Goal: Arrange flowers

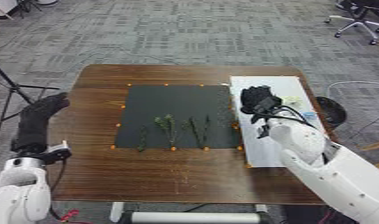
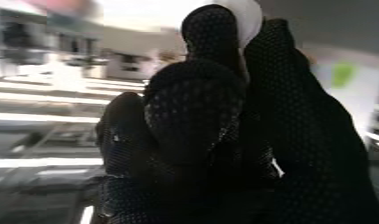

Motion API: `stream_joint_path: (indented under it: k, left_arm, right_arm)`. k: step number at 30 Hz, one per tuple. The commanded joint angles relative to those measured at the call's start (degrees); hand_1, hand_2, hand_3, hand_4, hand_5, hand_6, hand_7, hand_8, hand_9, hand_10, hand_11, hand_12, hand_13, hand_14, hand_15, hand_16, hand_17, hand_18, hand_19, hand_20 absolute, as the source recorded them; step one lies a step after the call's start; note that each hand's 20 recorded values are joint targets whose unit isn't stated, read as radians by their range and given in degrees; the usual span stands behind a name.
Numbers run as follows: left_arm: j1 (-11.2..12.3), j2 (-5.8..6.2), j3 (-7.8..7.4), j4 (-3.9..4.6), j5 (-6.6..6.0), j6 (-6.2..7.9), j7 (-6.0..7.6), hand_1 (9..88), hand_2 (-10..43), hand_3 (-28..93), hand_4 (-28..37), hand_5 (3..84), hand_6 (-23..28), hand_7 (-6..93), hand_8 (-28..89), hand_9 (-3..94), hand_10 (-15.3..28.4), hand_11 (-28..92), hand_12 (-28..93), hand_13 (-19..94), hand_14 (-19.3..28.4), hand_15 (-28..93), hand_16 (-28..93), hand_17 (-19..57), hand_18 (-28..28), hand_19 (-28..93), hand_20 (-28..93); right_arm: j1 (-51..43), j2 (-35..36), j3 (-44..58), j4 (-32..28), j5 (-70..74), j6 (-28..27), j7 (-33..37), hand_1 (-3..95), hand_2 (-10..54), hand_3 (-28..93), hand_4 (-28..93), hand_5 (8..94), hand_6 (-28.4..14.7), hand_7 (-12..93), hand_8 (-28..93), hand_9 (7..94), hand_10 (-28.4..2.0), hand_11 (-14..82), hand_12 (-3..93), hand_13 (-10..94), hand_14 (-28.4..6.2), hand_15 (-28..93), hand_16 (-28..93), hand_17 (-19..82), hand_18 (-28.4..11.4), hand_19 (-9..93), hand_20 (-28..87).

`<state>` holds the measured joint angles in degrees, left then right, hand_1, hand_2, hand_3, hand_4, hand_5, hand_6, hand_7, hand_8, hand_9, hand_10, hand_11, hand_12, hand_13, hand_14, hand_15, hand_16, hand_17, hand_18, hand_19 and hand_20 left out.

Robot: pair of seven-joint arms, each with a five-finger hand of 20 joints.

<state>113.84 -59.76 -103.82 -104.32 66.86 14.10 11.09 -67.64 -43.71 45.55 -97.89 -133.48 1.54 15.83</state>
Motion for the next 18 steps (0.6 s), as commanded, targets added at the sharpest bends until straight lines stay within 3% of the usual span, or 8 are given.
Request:
stream_joint_path:
  k: [1, 5, 7, 8, 9, 11, 14, 18]
  left_arm:
    - [0.17, 1.19, -1.38, 0.59, -9.20, 7.03, 5.14, 21.3, 26.8, 62, -28.2, 42.2, 1.9, 14.5, -9, 46.9, 13.5, 18, 10, 28, 11.5, 7, 1, 4.8, 6.2, 1, 15]
    - [-1.24, 1.34, 0.91, 1.21, -12.46, 8.57, 6.75, 22.0, 31.5, 61, -28.3, 43.8, 1.7, 15.2, -10, 50.1, 13.4, 19, 10, 30, 10.9, 7, 0, 5.5, 5.6, 1, 15]
    - [-1.60, 1.48, 1.17, 1.22, -14.67, 8.01, 6.68, 21.2, 32.2, 62, -28.3, 44.7, 2.2, 15.4, -10, 51.0, 13.4, 19, 10, 30, 11.0, 8, 0, 5.9, 5.5, 1, 15]
    - [-3.34, 1.80, 2.04, 2.17, -15.55, 7.40, 5.74, 20.5, 32.3, 64, -28.3, 44.9, 2.4, 15.5, -10, 51.2, 13.4, 19, 10, 31, 11.0, 8, -1, 6.0, 5.4, 2, 15]
    - [-2.81, 1.78, 1.82, 1.81, -16.25, 6.72, 5.63, 20.2, 32.2, 64, -28.3, 45.0, 2.5, 15.5, -10, 51.2, 13.4, 19, 10, 31, 11.3, 8, -1, 6.3, 5.5, 2, 15]
    - [-3.08, 0.81, 1.56, 2.26, -15.43, 4.25, 4.59, 20.5, 31.5, 66, -28.3, 45.4, 2.8, 15.4, -10, 51.3, 13.5, 19, 10, 32, 12.0, 9, -1, 6.7, 5.7, 2, 15]
    - [-3.17, 0.13, 1.55, 2.95, -14.45, 2.03, 3.57, 22.6, 29.9, 67, -28.2, 47.0, 3.5, 15.4, -9, 51.4, 13.7, 19, 10, 36, 14.0, 10, -1, 7.0, 7.3, 4, 15]
    - [-3.91, -0.07, 1.99, 3.76, -14.47, 1.30, 3.10, 23.5, 29.5, 67, -28.3, 48.6, 3.8, 15.4, -9, 52.5, 14.3, 20, 10, 37, 14.4, 11, -1, 7.3, 7.9, 5, 15]
  right_arm:
    - [19.23, -9.55, -7.07, -4.45, 10.13, -8.81, -7.46, 60.6, -6.3, 49, -14, 76.4, -0.3, 21, 17, 90.1, -9.2, 23.0, 22.8, 94, -0.9, 48, 35, 59, -14.2, 93, 50]
    - [21.17, -16.63, -10.68, -1.04, 9.93, -12.70, -11.01, 60.2, -6.3, 49, -14, 76.5, -0.3, 21, 16, 89.9, -9.1, 22.6, 22.6, 94, -0.8, 48, 35, 58, -14.2, 93, 50]
    - [21.60, -19.79, -12.10, 1.24, 9.10, -14.73, -12.98, 60.1, -6.3, 49, -14, 76.4, -0.2, 22, 16, 89.9, -9.1, 22.5, 22.6, 94, -0.8, 48, 35, 58, -14.2, 93, 51]
    - [21.69, -21.93, -12.12, 3.82, 8.39, -15.43, -14.07, 60.1, -6.3, 49, -14, 76.4, -0.1, 22, 16, 89.9, -9.1, 22.5, 22.5, 94, -0.8, 48, 35, 58, -14.2, 93, 51]
    - [21.28, -23.20, -12.44, 4.80, 7.48, -16.01, -15.00, 60.0, -6.3, 50, -14, 76.3, -0.1, 22, 16, 89.9, -9.1, 22.3, 22.4, 94, -0.8, 48, 35, 58, -14.3, 93, 51]
    - [19.62, -25.51, -12.20, 6.63, 6.49, -16.66, -14.92, 59.9, -6.3, 50, -14, 76.3, 0.0, 22, 15, 89.9, -9.1, 22.2, 22.3, 94, -0.8, 48, 36, 58, -14.4, 93, 51]
    - [16.83, -28.80, -11.24, 8.68, 4.76, -18.14, -14.26, 59.8, -6.2, 50, -15, 76.2, 0.3, 22, 15, 90.0, -9.1, 22.1, 22.2, 94, -0.7, 48, 36, 58, -14.4, 93, 51]
    - [13.66, -31.41, -11.11, 10.01, 2.73, -18.90, -14.13, 59.5, -6.2, 50, -15, 76.2, 0.3, 23, 15, 90.1, -9.1, 21.9, 22.1, 94, -0.7, 48, 36, 58, -14.5, 93, 52]
